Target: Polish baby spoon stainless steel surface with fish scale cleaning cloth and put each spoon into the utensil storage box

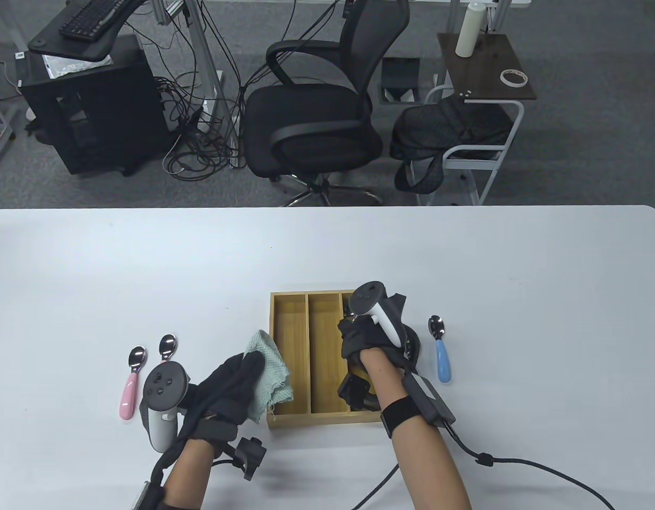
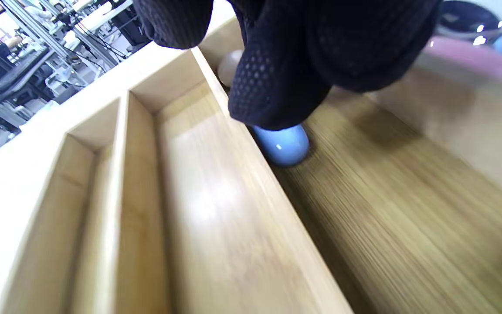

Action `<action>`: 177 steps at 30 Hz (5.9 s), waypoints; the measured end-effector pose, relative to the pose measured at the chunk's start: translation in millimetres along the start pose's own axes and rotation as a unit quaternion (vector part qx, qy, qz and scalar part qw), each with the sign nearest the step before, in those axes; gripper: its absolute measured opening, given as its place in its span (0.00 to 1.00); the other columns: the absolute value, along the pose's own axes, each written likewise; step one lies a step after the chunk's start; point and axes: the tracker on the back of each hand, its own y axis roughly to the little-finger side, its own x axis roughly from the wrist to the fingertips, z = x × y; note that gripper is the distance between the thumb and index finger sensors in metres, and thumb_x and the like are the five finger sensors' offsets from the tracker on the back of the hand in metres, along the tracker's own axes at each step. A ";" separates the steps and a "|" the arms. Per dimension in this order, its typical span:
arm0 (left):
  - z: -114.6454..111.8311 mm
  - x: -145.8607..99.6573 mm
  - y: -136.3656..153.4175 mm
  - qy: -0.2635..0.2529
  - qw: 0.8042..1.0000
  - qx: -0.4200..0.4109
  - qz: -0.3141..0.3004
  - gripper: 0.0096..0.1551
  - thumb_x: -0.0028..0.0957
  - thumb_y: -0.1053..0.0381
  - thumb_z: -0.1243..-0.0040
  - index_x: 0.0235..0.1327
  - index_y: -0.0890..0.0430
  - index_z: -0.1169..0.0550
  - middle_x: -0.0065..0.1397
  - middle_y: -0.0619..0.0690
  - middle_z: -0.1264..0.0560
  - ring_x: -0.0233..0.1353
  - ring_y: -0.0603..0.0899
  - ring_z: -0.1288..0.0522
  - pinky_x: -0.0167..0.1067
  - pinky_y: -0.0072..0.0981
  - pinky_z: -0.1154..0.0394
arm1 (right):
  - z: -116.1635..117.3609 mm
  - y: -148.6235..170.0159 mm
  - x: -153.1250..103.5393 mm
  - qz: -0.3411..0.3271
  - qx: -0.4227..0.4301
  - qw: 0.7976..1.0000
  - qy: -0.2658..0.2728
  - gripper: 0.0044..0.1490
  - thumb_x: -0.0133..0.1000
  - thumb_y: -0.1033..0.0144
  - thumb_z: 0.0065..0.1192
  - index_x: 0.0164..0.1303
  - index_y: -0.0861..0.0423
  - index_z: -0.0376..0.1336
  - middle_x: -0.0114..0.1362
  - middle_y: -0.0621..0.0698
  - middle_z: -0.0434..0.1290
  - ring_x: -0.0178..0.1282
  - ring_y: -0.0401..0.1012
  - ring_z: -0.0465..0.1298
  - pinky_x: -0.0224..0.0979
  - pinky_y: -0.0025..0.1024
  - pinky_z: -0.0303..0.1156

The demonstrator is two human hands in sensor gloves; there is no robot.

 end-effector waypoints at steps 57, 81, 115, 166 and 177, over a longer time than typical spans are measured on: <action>-47.5 -1.9 -2.1 0.107 0.991 0.065 -0.045 0.34 0.63 0.35 0.50 0.71 0.56 0.26 0.65 0.52 0.20 0.59 0.59 0.16 0.58 0.54 0.21 | 53.8 64.9 -144.6 -0.396 0.025 0.918 -0.018 0.28 0.69 0.52 0.49 0.73 0.57 0.56 0.68 0.55 0.70 0.56 0.46 0.79 0.62 0.43 0.77; -52.9 -0.5 -1.9 0.123 0.991 0.052 -0.008 0.32 0.57 0.45 0.30 0.67 0.62 0.25 0.59 0.52 0.18 0.53 0.55 0.13 0.53 0.47 0.16 | 52.8 67.1 -145.1 -0.396 0.023 0.917 0.043 0.30 0.69 0.52 0.43 0.73 0.59 0.54 0.64 0.54 0.68 0.50 0.42 0.77 0.58 0.39 0.77; -53.7 -2.8 -4.6 0.075 0.987 0.141 -0.009 0.35 0.50 0.34 0.32 0.58 0.59 0.22 0.50 0.45 0.15 0.46 0.49 0.11 0.48 0.41 0.14 | 66.8 67.5 -138.9 -0.414 -0.004 0.910 0.027 0.30 0.69 0.51 0.41 0.74 0.58 0.54 0.64 0.52 0.69 0.49 0.41 0.78 0.57 0.38 0.78; -51.0 -6.1 -17.3 -0.005 0.971 0.228 -0.069 0.27 0.65 0.39 0.53 0.58 0.57 0.21 0.50 0.44 0.15 0.48 0.50 0.12 0.51 0.45 0.16 | 60.3 66.8 -137.6 -0.381 -0.021 0.924 -0.039 0.30 0.66 0.46 0.53 0.67 0.56 0.65 0.59 0.51 0.75 0.37 0.36 0.80 0.43 0.25 0.80; 22.9 3.0 10.2 -0.119 0.992 -0.006 0.045 0.27 0.66 0.39 0.53 0.59 0.59 0.22 0.50 0.44 0.16 0.49 0.51 0.12 0.51 0.46 0.16 | 37.5 93.1 -94.3 -0.170 0.016 0.982 0.080 0.33 0.68 0.51 0.53 0.70 0.65 0.61 0.61 0.57 0.73 0.39 0.39 0.81 0.44 0.28 0.81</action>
